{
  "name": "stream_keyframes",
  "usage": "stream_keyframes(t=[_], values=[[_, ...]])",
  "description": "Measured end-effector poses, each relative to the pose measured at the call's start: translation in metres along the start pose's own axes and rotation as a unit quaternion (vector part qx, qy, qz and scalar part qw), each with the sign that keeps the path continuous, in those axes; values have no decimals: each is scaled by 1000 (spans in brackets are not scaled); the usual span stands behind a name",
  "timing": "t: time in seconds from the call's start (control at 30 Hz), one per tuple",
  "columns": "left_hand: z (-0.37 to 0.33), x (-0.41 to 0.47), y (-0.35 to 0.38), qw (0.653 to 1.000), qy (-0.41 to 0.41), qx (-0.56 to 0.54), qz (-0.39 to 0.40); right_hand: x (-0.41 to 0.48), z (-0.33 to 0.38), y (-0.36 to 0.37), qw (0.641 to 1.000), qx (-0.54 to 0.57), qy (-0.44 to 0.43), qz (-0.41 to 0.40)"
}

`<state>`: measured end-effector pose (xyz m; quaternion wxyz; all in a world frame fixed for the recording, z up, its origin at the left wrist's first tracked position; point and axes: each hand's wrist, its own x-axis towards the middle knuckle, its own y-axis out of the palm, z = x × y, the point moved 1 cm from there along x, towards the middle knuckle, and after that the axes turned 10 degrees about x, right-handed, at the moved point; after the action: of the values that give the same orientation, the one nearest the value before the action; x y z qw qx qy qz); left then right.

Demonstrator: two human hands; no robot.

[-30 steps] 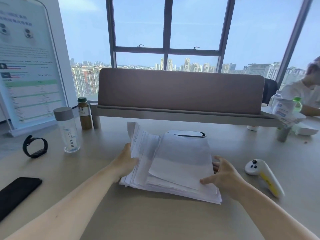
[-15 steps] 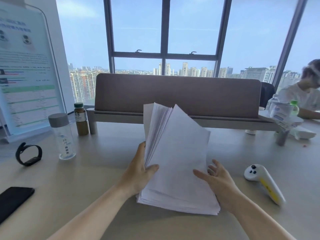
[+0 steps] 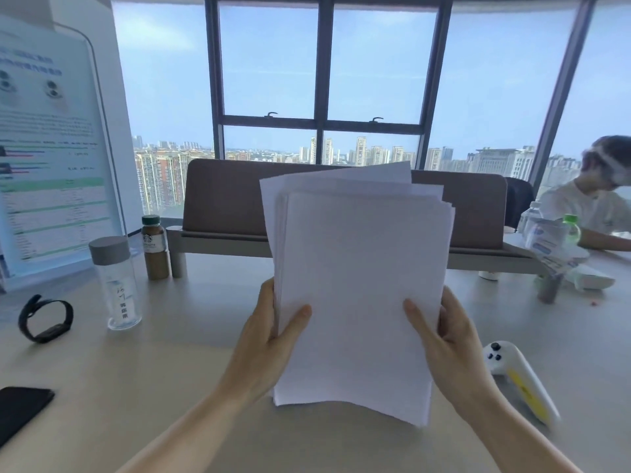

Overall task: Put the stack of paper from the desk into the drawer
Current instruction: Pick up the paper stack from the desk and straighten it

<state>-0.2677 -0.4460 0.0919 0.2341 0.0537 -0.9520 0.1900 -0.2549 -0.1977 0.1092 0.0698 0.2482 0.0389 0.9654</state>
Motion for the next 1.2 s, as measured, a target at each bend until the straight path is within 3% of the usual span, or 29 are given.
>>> stream_keyframes(t=[0.27, 0.5, 0.63, 0.77, 0.9, 1.2], values=[[-38, 30, -3, 993, 37, -22, -107, 10, 29, 9, 996, 78, -28, -35], [-18, 0, 15, 992, -51, -82, -76, -5, 22, 12, 996, 82, 0, -20], [-24, 0, 14, 992, -42, -92, -79, -6, 28, 12, 997, 66, -25, -28], [-34, 5, 9, 978, -45, -171, -107, -6, 32, 13, 995, 79, -25, -60], [-39, 12, 7, 967, -80, -242, -24, -5, 37, 18, 994, 102, -3, -41], [-29, 19, 7, 976, -90, -198, -28, -3, 33, 11, 997, 48, -3, -59]])
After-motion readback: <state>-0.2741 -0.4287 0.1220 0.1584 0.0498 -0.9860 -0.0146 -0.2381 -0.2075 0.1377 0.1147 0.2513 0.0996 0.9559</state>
